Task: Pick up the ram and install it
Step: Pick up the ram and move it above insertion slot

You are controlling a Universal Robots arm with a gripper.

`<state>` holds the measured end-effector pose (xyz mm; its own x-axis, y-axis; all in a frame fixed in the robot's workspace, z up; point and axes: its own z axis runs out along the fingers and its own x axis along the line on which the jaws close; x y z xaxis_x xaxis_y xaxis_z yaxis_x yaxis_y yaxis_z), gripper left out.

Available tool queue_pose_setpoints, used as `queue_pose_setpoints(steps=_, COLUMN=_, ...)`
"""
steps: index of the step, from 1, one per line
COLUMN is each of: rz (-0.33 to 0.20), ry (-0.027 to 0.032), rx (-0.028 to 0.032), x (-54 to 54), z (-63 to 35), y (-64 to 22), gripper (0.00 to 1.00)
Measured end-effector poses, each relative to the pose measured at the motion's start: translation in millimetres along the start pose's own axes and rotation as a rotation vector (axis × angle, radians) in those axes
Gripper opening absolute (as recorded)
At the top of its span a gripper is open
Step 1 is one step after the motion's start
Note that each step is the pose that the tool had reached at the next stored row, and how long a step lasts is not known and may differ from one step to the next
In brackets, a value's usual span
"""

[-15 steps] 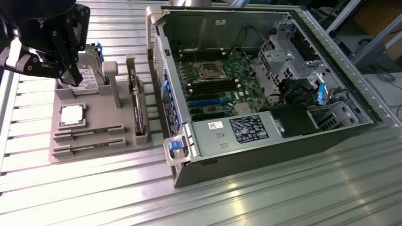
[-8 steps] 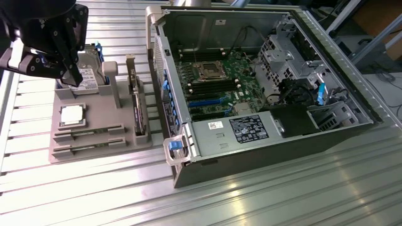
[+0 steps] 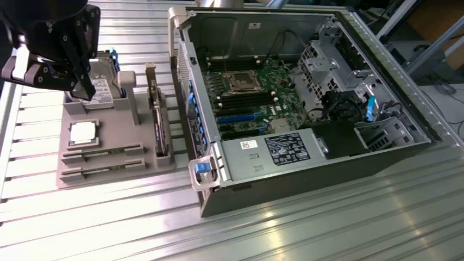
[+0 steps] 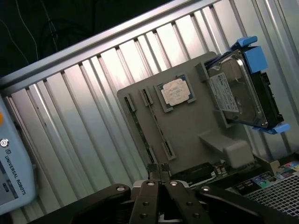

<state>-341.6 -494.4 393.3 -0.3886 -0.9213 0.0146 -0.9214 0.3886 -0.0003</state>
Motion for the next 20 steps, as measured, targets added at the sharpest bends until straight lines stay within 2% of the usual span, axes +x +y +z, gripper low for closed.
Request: queue_pose_setpoints(steps=20, rz=-0.122, ry=0.004, rx=0.0034, x=0.0, z=0.0, y=0.0, gripper=0.11)
